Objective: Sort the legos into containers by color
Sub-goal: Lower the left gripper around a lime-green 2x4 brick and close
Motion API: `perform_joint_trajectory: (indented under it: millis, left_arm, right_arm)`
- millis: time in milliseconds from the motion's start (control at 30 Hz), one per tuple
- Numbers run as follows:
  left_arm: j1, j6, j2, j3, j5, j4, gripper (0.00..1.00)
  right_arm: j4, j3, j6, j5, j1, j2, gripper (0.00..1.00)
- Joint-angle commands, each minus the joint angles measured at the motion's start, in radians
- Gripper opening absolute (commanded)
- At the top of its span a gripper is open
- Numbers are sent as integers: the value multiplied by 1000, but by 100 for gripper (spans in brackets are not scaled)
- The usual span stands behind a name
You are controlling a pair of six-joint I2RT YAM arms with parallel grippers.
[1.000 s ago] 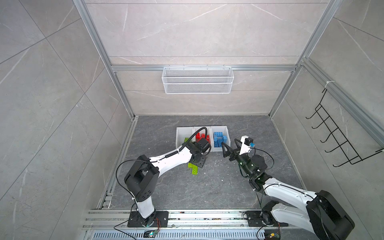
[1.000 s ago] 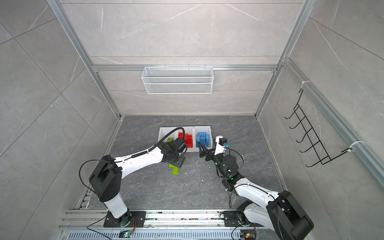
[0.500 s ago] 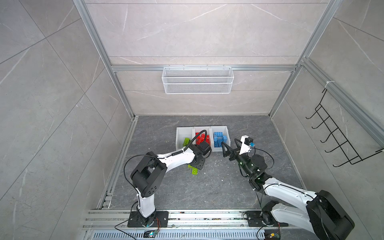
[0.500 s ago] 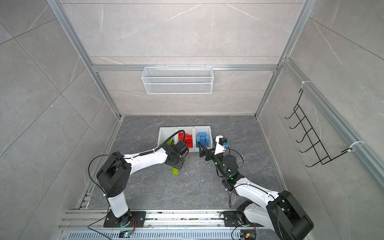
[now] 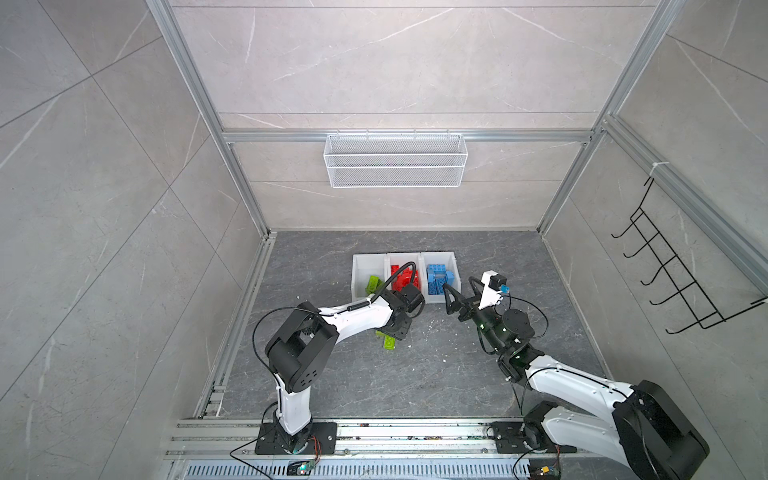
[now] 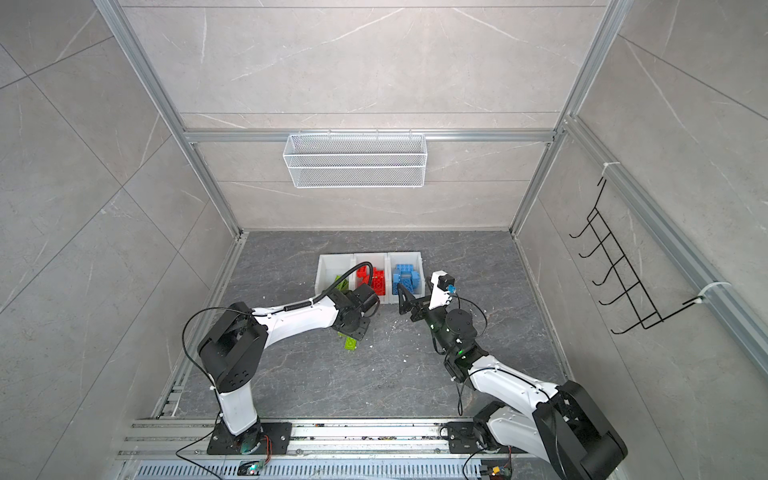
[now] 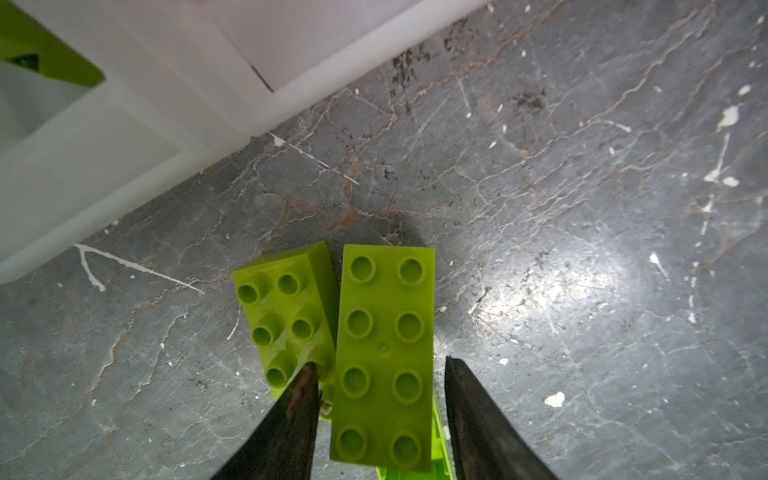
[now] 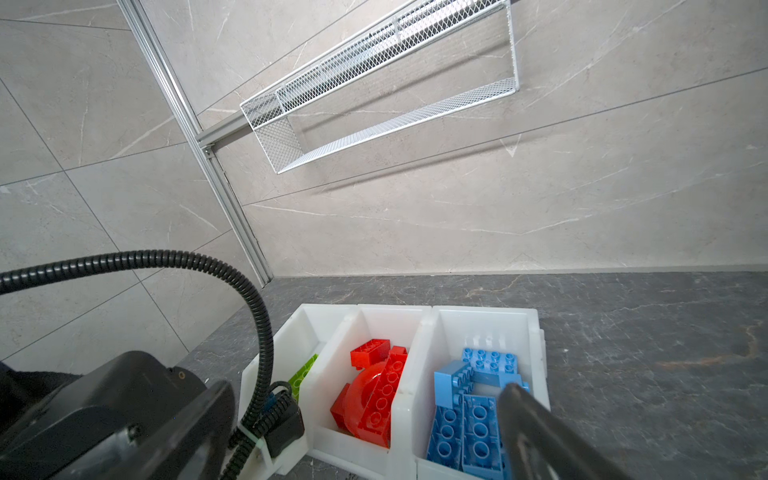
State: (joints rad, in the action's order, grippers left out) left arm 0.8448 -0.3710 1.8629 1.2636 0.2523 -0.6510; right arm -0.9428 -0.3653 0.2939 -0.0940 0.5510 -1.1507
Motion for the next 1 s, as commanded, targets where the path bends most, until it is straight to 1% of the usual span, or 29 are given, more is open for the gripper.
perform_joint_trajectory:
  millis: [0, 167, 233, 267, 500, 533, 600, 800, 900, 967]
  left_arm:
    - [5, -5, 8, 42, 4, -17, 48]
    - [6, 8, -2, 63, 11, -24, 46]
    - [4, 12, 4, 71, 7, -24, 39]
    - [4, 12, 7, 74, 5, -24, 37]
    - [3, 3, 24, 66, -19, -31, 38]
    - [3, 0, 24, 64, -20, -30, 40]
    - [3, -2, 26, 62, -17, -32, 47]
    - [2, 0, 28, 74, 0, -35, 62]
    - [-1, -1, 32, 79, 3, -36, 68]
    - [-4, -3, 31, 75, 6, -35, 69]
  right_arm:
    - [8, -10, -19, -18, -3, 19, 100]
    - [9, -12, -19, -18, -4, 15, 100]
    - [10, -12, -19, -19, -4, 15, 100]
    - [11, -12, -19, -20, -3, 17, 100]
    - [19, -9, -22, -25, -4, 28, 100]
    - [19, -9, -22, -26, -4, 28, 100]
    - [20, -9, -22, -24, -5, 28, 100]
    - [20, -7, -21, -24, -5, 29, 100]
    - [21, -8, -23, -26, -4, 29, 100]
    - [21, -8, -24, -26, -5, 29, 100]
